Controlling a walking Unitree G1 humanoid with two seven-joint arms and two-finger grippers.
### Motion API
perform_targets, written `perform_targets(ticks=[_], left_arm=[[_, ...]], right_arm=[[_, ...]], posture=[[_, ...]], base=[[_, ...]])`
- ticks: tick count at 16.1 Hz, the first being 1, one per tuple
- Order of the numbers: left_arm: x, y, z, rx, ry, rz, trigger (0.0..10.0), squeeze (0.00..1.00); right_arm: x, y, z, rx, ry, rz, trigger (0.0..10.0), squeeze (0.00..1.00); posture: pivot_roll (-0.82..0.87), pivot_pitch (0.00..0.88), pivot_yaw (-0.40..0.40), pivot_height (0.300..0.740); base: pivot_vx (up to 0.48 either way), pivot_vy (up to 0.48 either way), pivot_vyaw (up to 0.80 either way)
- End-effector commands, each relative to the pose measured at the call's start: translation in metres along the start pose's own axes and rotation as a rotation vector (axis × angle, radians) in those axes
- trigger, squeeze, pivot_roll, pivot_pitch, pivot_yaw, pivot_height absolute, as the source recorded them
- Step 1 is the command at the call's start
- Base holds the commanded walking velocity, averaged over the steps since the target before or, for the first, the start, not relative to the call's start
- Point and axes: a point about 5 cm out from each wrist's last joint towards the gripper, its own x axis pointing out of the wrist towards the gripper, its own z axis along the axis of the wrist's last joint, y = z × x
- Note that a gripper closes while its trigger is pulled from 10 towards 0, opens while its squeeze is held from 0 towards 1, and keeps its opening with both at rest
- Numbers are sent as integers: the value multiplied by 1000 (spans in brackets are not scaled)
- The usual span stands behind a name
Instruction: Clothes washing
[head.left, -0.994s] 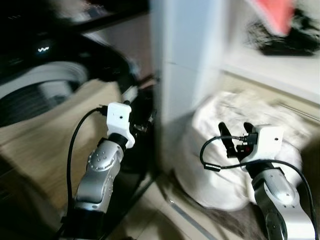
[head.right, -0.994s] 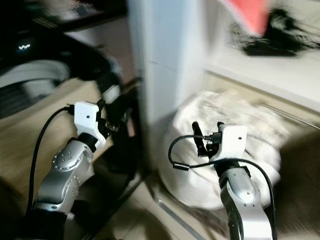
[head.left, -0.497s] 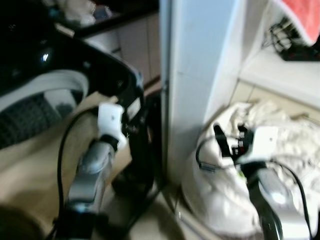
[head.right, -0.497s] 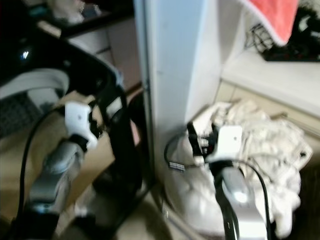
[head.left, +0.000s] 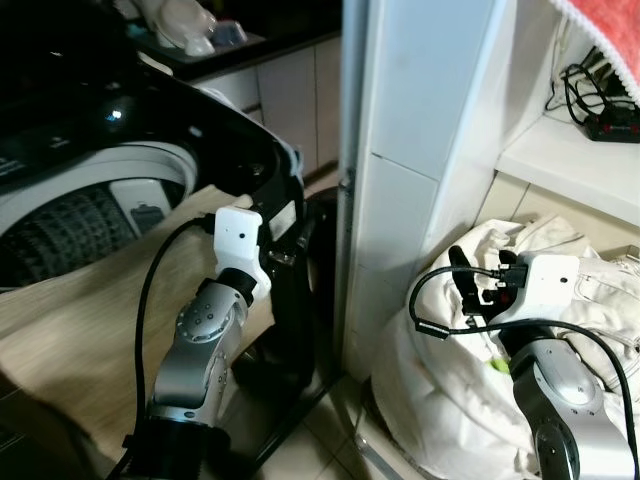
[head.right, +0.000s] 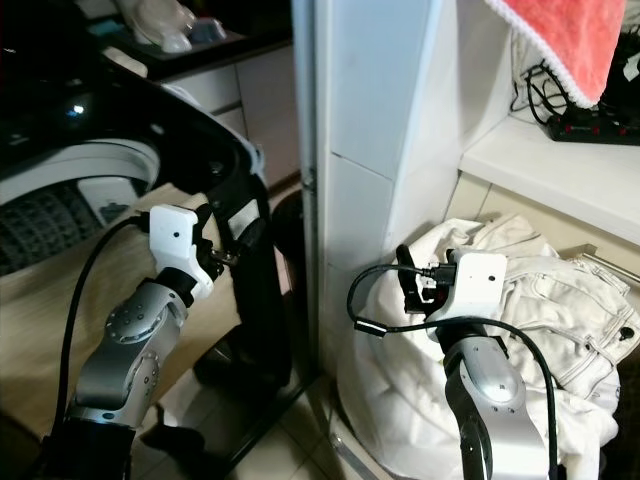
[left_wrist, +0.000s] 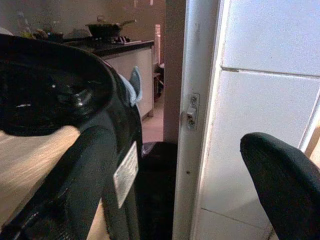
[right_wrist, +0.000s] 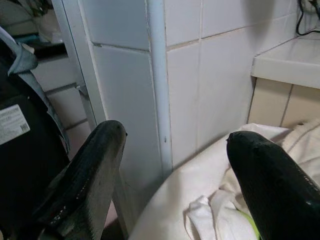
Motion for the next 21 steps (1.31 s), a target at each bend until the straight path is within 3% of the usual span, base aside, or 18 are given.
perform_targets(ticks=[1, 2, 3, 5, 8, 11, 12, 15, 16, 19, 20, 21], left_arm=[[1, -2, -2, 4, 20, -7, 10000, 0], [1, -2, -3, 13, 26, -12, 10000, 0], [3, -2, -2, 31, 26, -23, 10000, 0], [6, -2, 0, 38, 28, -56, 10000, 0], [7, -13, 5, 47, 39, -224, 10000, 0], [3, -26, 10, 62, 22, -385, 10000, 0], [-8, -40, 17, 37, 22, -586, 10000, 0], [-15, -44, 22, 71, -2, -678, 10000, 0], [-19, -46, 28, 24, -30, -707, 10000, 0], [-26, -49, 30, 10, 8, -784, 10000, 0], [-30, -51, 30, -1, 32, -831, 10000, 0], [-32, -51, 30, -5, 43, -847, 10000, 0]], right_arm=[[8, -21, 4, -44, 23, -105, 10000, 0], [10, -26, 4, -49, 36, -131, 10000, 259], [19, -38, 1, -60, 101, -143, 10000, 1000], [27, -46, -3, -116, 196, -100, 10000, 1000], [43, -75, -11, -178, 375, -101, 10000, 1000], [56, -104, -18, -208, 492, -240, 10000, 1000], [60, -126, -30, -83, 552, -387, 10000, 1000], [61, -130, -40, -16, 577, -413, 10000, 1000], [59, -135, -50, -53, 613, -456, 10000, 1000], [54, -143, -57, -85, 685, -537, 10000, 1000], [50, -141, -66, -81, 750, -527, 10000, 133], [50, -141, -68, -70, 751, -518, 10000, 133]], posture=[[-151, 0, 52, 740], [-151, 0, 52, 740], [-149, 0, 51, 740], [-146, 0, 47, 740], [-147, 0, 54, 740], [-143, 0, 59, 740], [-132, 0, 53, 740], [-121, 0, 59, 740], [-114, 0, 67, 740], [-101, 0, 61, 740], [-93, 0, 64, 740], [-91, 0, 65, 740]], base=[[0, 0, 0], [0, 0, 0], [0, 0, 0], [0, 0, 0], [0, 0, 0], [0, 0, 0], [0, 0, 0], [0, 0, 0], [0, 0, 0], [0, 0, 0], [0, 0, 0], [0, 0, 0]])
